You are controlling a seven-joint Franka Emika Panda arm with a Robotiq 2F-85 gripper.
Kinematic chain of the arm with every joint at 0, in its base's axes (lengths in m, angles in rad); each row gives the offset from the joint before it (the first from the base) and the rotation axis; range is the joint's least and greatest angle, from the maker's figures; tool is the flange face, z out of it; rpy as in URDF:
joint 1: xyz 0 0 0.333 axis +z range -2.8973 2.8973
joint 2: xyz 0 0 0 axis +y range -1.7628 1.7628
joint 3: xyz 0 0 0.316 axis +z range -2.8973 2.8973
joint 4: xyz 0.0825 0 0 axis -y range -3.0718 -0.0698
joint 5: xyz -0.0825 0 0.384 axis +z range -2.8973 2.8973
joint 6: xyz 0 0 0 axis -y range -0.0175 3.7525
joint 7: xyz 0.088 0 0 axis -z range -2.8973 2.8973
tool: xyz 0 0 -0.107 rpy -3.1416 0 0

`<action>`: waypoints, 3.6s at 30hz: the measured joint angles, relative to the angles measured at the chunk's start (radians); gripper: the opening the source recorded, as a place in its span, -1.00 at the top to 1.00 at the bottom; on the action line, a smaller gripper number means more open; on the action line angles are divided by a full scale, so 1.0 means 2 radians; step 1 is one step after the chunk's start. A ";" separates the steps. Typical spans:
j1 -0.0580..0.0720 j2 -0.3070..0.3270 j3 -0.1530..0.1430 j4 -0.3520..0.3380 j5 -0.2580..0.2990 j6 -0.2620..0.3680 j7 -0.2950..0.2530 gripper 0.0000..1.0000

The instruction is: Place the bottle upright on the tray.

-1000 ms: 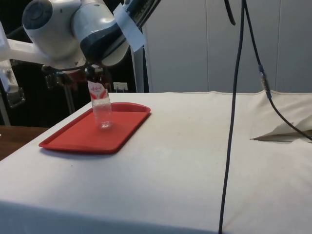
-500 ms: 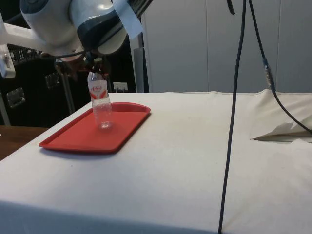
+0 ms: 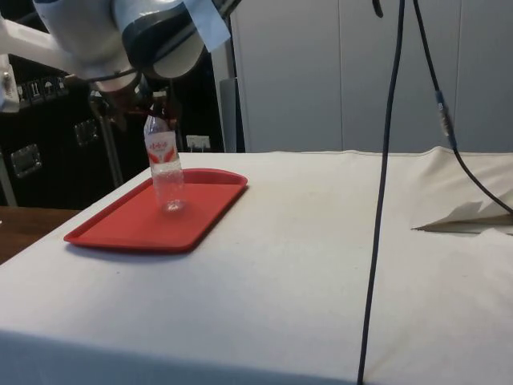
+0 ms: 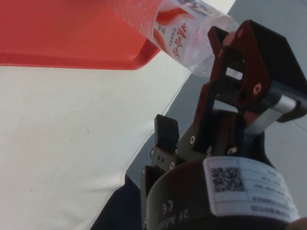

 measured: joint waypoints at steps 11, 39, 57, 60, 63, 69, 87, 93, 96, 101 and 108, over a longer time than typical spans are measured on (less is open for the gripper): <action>-0.003 -0.004 0.000 0.003 0.025 0.003 -0.004 -1.00; -0.013 -0.021 0.000 0.009 0.093 0.005 -0.020 -1.00; -0.018 -0.034 0.000 0.010 0.138 0.005 -0.031 -1.00; -0.019 -0.035 -0.001 0.011 0.143 0.005 -0.033 -1.00; -0.021 -0.037 -0.001 0.012 0.155 0.005 -0.035 -1.00; -0.022 -0.039 -0.001 0.014 0.171 0.005 -0.039 -1.00; -0.028 -0.050 -0.002 0.018 0.218 0.004 -0.049 -1.00; -0.030 -0.052 -0.002 0.019 0.229 0.003 -0.051 -1.00; -0.031 -0.054 -0.002 0.021 0.240 0.001 -0.053 -1.00; -0.033 -0.060 -0.003 0.020 0.256 -0.003 -0.054 -1.00; -0.035 -0.067 -0.004 0.017 0.273 -0.004 -0.057 -1.00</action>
